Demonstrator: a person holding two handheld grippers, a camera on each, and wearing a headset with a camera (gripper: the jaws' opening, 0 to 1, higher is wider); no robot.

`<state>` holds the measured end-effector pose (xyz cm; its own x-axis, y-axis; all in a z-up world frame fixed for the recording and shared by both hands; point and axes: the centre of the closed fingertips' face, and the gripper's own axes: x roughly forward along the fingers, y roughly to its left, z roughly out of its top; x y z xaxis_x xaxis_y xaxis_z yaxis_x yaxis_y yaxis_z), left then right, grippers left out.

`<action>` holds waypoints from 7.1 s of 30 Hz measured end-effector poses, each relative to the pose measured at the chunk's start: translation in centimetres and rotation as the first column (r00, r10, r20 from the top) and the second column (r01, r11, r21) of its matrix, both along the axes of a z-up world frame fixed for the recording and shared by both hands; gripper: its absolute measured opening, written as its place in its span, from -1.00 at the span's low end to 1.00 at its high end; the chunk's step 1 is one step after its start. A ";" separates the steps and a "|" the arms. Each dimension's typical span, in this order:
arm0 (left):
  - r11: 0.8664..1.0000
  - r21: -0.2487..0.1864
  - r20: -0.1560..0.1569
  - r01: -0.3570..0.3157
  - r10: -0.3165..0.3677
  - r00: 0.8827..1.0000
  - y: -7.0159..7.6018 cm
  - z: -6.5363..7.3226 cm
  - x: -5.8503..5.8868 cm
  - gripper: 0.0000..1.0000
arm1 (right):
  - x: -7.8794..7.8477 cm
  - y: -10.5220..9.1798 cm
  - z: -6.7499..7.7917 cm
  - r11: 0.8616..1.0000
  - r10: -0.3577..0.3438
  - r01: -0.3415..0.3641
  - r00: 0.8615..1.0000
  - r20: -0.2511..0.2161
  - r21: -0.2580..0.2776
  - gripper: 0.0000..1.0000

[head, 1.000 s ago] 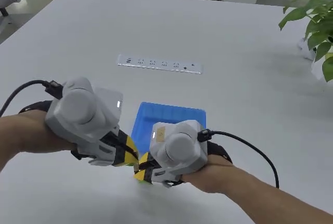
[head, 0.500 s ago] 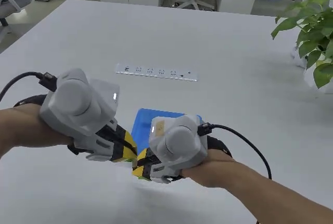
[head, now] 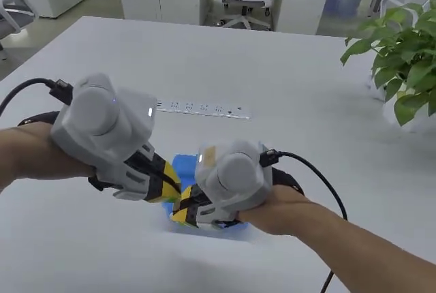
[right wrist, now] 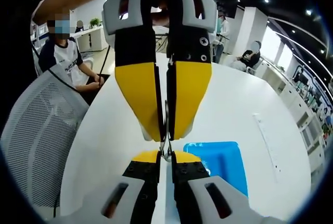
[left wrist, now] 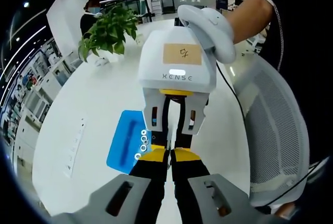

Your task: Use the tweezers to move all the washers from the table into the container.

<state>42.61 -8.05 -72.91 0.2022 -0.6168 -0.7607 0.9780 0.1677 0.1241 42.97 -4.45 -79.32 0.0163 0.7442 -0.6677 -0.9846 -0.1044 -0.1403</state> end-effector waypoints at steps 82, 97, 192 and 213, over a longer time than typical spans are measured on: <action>1.000 0.008 -0.051 0.023 -0.022 0.998 -0.6 -6.3 7.9 -0.86 | 7.9 -1.7 -6.5 0.995 -0.054 0.050 0.998 -0.044 -0.084 -0.79; 1.000 0.010 -0.047 0.020 -0.020 0.999 -0.8 -6.6 8.1 -0.86 | 8.1 -1.7 -6.7 0.995 -0.063 0.058 0.996 -0.056 -0.081 -0.78; 0.993 0.083 -0.112 0.079 -0.069 0.991 -0.2 -12.9 -3.2 -0.87 | -3.4 -6.9 -7.8 0.978 0.014 -0.013 1.000 0.001 -0.210 -0.86; 0.994 0.087 -0.175 0.071 -0.055 0.983 -0.3 -15.9 -4.1 -0.86 | -4.6 -7.3 -9.9 0.970 0.001 -0.010 0.999 -0.037 -0.243 -0.81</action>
